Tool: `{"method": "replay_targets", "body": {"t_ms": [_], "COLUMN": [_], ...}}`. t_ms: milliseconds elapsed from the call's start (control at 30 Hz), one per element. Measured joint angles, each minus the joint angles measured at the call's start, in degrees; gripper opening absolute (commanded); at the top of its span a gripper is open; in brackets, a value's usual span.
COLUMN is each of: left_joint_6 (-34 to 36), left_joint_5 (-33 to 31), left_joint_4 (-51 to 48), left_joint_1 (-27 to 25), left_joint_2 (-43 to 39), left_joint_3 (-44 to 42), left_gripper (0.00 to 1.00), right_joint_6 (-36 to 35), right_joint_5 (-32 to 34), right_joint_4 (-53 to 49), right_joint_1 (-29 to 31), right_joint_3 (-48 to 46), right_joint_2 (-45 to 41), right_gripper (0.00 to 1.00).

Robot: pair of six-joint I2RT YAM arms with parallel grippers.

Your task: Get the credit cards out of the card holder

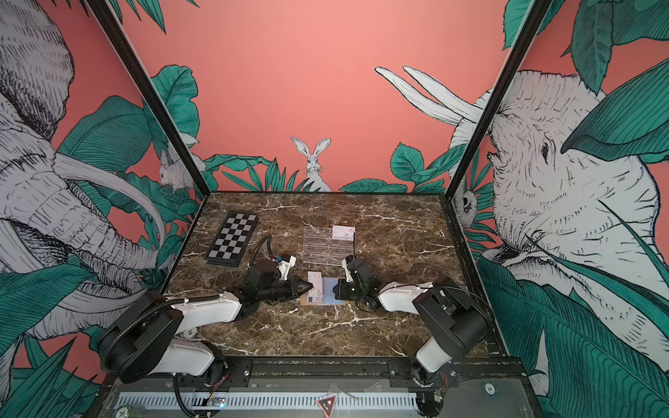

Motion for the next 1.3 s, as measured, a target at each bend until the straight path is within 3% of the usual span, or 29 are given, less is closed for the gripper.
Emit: {"method": "replay_targets", "body": {"t_ms": [133, 267, 367, 533, 800, 1000, 1300], "left_joint_6": [1.18, 1.49, 1.38, -0.28, -5.38, -4.00, 0.98], "left_joint_5": [0.04, 0.26, 0.68, 2.84, 8.87, 12.09, 14.23], "left_joint_4": [-2.49, -4.33, -4.59, -2.56, 10.51, 13.33, 13.94], "left_joint_1": [0.00, 0.00, 0.00, 0.00, 0.00, 0.00, 0.00], "left_joint_2": [-2.32, -4.44, -4.92, -3.56, 4.22, 4.70, 4.66], "left_joint_3": [2.19, 4.31, 5.88, 9.46, 13.57, 14.88, 14.97], "left_gripper": [0.00, 0.00, 0.00, 0.00, 0.00, 0.00, 0.00], "right_joint_6": [-1.29, -3.15, -4.42, -7.19, -8.00, -11.63, -19.67], "right_joint_5": [0.52, 2.89, 4.24, 4.17, -5.55, -13.66, -19.74], "right_joint_4": [-0.96, -2.60, -3.78, -7.78, -10.84, -12.02, -16.28], "right_joint_1": [0.02, -0.37, -1.90, -7.87, -19.37, -22.36, -22.69], "right_joint_3": [-0.15, -0.20, -0.57, -0.81, -2.56, -2.71, 1.11], "right_joint_2": [-5.66, -13.90, -20.33, -28.83, -35.47, -35.95, -35.98], "right_gripper": [0.42, 0.75, 0.88, 0.93, 0.93, 0.91, 0.88]}}
